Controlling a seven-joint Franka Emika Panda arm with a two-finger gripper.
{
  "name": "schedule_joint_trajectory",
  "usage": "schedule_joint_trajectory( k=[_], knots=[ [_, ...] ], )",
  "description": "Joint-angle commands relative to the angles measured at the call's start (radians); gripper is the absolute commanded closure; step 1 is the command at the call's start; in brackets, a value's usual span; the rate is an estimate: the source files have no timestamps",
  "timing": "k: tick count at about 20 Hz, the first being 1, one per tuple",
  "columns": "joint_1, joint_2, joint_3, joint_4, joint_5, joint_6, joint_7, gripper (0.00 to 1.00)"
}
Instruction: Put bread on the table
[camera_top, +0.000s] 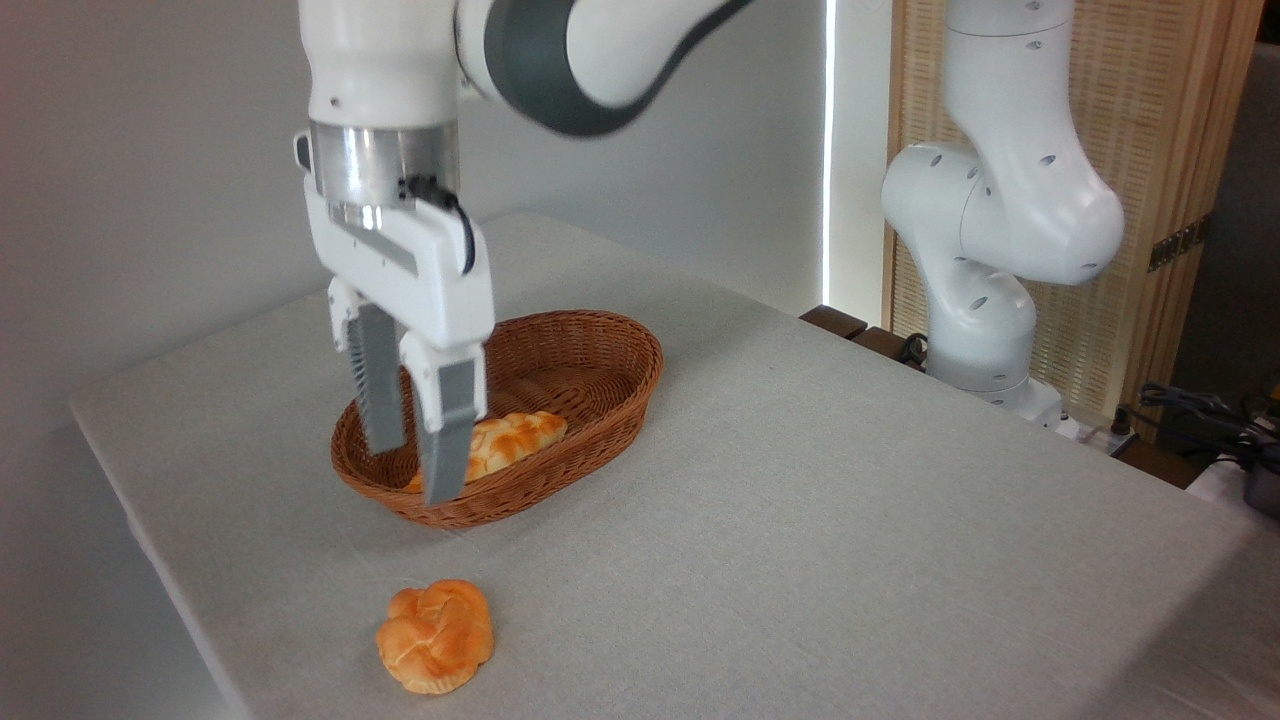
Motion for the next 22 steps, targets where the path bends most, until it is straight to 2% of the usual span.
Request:
schedule_joint_trajectory(
  k=[1, 3, 6, 8, 9, 19, 20, 22],
  knots=[
    [-0.005, 0.003, 0.009, 0.093, -0.033, -0.239, -0.004, 0.00],
    [-0.005, -0.026, 0.015, 0.104, -0.051, -0.315, 0.004, 0.00],
    [-0.005, -0.072, 0.076, 0.099, -0.118, -0.332, 0.020, 0.00],
    [-0.005, -0.100, 0.109, 0.091, -0.138, -0.359, 0.078, 0.00],
    [-0.005, -0.102, 0.110, 0.093, -0.138, -0.391, 0.115, 0.00],
    [-0.020, -0.094, 0.106, 0.096, -0.122, -0.412, 0.106, 0.00],
    [-0.031, -0.094, 0.110, 0.096, -0.117, -0.412, 0.106, 0.00],
    [-0.041, -0.094, 0.121, 0.099, -0.077, -0.410, 0.106, 0.00]
  ],
)
